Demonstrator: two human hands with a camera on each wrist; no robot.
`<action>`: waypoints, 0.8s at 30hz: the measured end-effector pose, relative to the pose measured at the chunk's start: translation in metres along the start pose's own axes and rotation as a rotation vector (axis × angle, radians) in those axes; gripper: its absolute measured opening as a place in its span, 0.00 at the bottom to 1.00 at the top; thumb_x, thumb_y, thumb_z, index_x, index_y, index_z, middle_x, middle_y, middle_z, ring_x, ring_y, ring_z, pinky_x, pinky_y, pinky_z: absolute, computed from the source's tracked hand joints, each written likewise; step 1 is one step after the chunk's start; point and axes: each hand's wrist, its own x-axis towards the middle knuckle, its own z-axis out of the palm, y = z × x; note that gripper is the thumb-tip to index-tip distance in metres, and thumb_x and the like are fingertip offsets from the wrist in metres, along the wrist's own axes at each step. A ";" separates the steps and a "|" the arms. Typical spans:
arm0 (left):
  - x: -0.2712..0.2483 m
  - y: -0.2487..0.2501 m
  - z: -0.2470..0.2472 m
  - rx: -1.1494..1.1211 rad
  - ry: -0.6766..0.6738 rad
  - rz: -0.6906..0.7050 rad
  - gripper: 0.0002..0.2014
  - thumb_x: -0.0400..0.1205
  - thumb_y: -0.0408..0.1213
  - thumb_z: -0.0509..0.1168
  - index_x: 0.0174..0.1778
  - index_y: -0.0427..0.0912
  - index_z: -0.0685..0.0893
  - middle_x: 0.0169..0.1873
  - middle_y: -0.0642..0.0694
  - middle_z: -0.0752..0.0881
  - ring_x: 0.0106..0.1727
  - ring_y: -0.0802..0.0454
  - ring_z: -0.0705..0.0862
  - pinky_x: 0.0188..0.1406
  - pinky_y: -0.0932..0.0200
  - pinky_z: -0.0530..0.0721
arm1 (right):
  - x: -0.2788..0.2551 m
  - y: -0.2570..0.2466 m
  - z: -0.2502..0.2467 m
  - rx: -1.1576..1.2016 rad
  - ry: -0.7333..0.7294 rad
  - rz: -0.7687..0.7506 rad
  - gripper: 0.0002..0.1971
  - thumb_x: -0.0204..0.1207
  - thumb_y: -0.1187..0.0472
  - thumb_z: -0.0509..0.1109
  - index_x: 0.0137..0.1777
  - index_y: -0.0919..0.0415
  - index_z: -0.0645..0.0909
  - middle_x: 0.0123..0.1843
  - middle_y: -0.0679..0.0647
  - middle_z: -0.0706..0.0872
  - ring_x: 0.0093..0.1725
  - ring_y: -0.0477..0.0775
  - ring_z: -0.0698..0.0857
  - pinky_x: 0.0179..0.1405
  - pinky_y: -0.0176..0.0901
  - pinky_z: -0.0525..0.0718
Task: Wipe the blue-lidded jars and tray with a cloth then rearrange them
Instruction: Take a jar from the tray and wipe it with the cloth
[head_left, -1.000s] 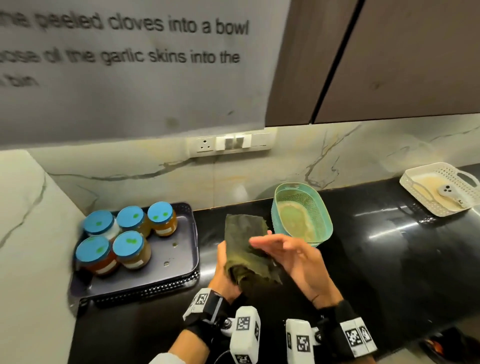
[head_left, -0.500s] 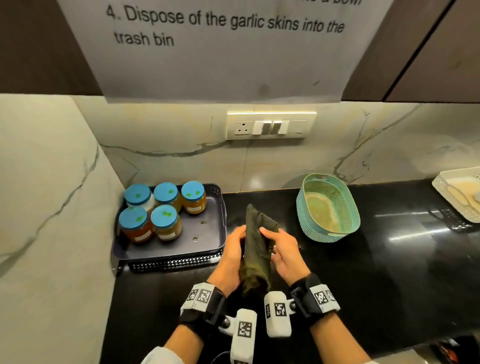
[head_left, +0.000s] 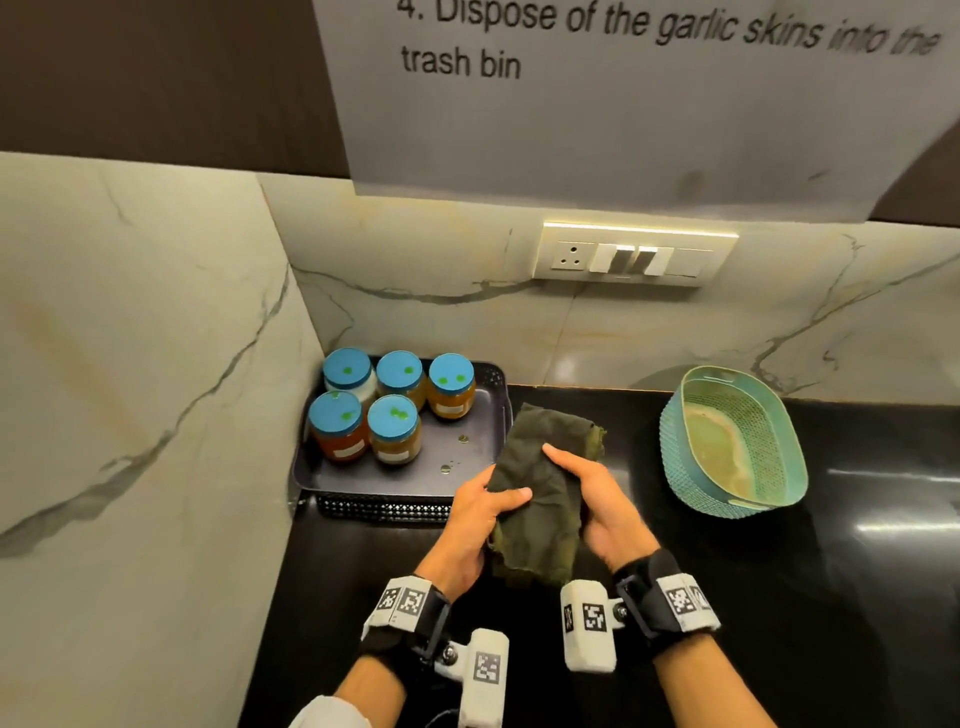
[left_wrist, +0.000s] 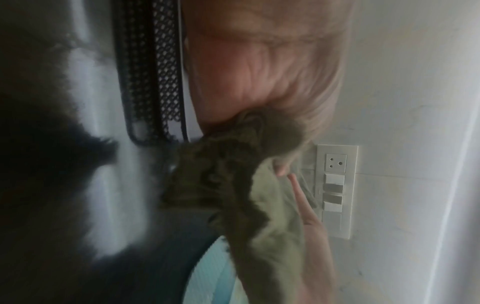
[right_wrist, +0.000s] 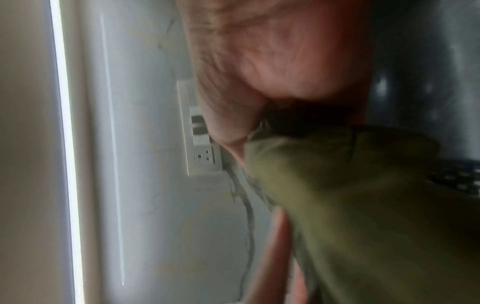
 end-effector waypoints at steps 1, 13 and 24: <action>0.005 0.002 -0.009 0.031 0.041 0.024 0.14 0.84 0.30 0.73 0.66 0.39 0.89 0.57 0.38 0.95 0.56 0.43 0.95 0.51 0.56 0.92 | 0.007 0.002 0.008 -0.006 0.015 -0.009 0.15 0.84 0.63 0.73 0.69 0.67 0.88 0.62 0.67 0.93 0.64 0.70 0.91 0.69 0.67 0.87; 0.093 0.069 -0.152 1.695 0.573 0.196 0.59 0.71 0.67 0.79 0.90 0.39 0.59 0.93 0.35 0.50 0.94 0.36 0.41 0.91 0.31 0.42 | 0.026 0.005 0.030 0.133 0.110 0.108 0.13 0.82 0.59 0.78 0.62 0.64 0.90 0.57 0.66 0.95 0.61 0.69 0.92 0.61 0.64 0.89; 0.103 0.069 -0.144 1.417 0.551 0.592 0.41 0.58 0.59 0.81 0.63 0.36 0.86 0.69 0.38 0.82 0.81 0.34 0.75 0.82 0.30 0.65 | 0.020 0.005 0.005 -0.181 0.263 -0.108 0.14 0.81 0.60 0.79 0.65 0.60 0.88 0.56 0.61 0.95 0.57 0.65 0.94 0.65 0.68 0.90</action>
